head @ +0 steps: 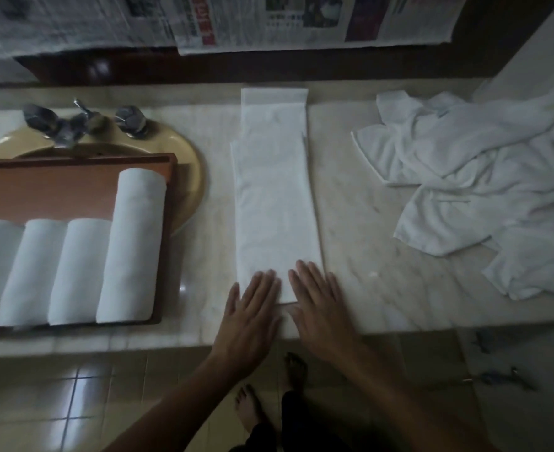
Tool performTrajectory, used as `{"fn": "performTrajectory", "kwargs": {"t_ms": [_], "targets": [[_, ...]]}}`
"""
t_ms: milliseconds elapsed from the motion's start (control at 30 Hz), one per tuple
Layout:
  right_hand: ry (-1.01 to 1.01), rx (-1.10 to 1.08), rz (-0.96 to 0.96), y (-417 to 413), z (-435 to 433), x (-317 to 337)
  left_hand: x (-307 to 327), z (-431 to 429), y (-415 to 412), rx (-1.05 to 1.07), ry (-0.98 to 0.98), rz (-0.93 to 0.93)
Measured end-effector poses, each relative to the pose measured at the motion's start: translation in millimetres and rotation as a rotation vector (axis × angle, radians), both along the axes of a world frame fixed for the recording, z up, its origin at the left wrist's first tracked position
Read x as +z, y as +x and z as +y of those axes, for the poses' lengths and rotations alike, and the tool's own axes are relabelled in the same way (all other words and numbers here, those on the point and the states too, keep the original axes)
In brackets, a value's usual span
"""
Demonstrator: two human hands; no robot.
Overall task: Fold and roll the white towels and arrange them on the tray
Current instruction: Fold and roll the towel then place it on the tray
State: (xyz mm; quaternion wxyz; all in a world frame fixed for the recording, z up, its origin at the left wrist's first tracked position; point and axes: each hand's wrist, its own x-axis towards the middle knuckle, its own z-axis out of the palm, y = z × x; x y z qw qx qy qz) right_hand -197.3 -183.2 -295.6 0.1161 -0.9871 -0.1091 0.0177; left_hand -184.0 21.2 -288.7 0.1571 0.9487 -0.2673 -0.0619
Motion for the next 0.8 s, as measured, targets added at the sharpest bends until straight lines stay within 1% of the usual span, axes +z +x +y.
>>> {"fn": "performTrajectory", "kwargs": {"t_ms": [133,267,333,467,600,700,800], "targets": [[-0.007,0.027,0.053,-22,-3,4,2,30,-15,-0.058,-0.059,0.02],[-0.043,0.077,-0.003,-40,-8,1,1,56,-25,-0.036,-0.081,0.016],[-0.035,0.102,-0.047,-46,-10,2,3,64,-28,-0.077,-0.059,-0.003],[0.084,0.14,-0.133,-58,-15,-1,15,69,-30,-0.145,-0.041,-0.05],[0.157,0.093,-0.193,-64,-17,3,22,74,-27,-0.175,-0.071,-0.078],[0.203,0.069,-0.178,-61,-19,10,27,76,-25,-0.165,-0.103,-0.09],[0.231,0.064,-0.13,-55,-24,15,33,72,-24,-0.104,-0.163,-0.08]]}}
